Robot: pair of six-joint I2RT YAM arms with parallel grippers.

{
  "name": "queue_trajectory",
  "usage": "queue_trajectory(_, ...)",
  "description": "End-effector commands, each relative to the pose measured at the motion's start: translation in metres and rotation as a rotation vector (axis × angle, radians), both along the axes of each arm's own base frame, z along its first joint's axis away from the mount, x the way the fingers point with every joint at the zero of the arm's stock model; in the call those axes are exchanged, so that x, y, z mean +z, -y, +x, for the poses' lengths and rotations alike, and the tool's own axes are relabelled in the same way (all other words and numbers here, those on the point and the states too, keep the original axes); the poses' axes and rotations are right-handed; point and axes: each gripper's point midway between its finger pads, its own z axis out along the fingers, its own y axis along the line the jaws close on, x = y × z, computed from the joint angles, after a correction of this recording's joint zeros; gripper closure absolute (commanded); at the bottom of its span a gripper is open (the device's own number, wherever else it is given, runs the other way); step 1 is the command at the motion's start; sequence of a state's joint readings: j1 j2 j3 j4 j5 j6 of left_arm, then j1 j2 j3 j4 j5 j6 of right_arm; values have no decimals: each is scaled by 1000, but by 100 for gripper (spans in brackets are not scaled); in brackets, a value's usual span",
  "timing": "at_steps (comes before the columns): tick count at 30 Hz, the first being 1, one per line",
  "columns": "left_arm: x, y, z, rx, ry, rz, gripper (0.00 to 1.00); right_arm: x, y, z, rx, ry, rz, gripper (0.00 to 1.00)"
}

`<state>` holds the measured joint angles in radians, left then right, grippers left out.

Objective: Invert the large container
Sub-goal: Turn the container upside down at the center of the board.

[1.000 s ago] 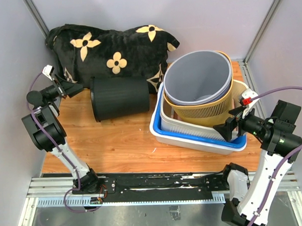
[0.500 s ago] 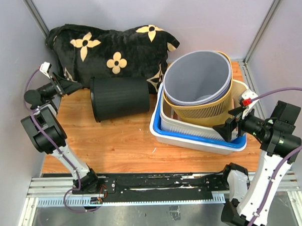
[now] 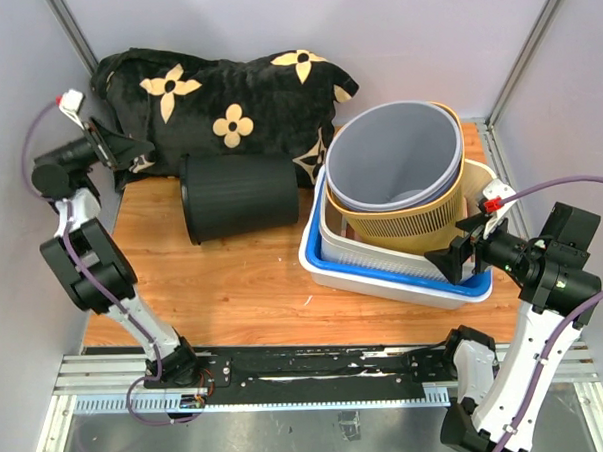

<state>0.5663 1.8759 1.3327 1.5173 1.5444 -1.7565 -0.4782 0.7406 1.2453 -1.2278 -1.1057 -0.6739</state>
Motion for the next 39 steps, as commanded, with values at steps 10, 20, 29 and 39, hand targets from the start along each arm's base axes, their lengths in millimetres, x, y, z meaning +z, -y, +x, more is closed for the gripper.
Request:
queue_trajectory(10,201,6,-120,236,838,654,1,6,-10,-5,37,24,65,2)
queue_trajectory(20,318,-56,-99,1125,1165,947,1,9,-14,-9,42,40,62,2)
queue_trajectory(29,240,-110,-70,1412,656,970,1,-4,-13,-10,35,31,57,2)
queue_trajectory(39,97,-40,1,892,69,1268,1,-8,-11,-5,29,9,85,2)
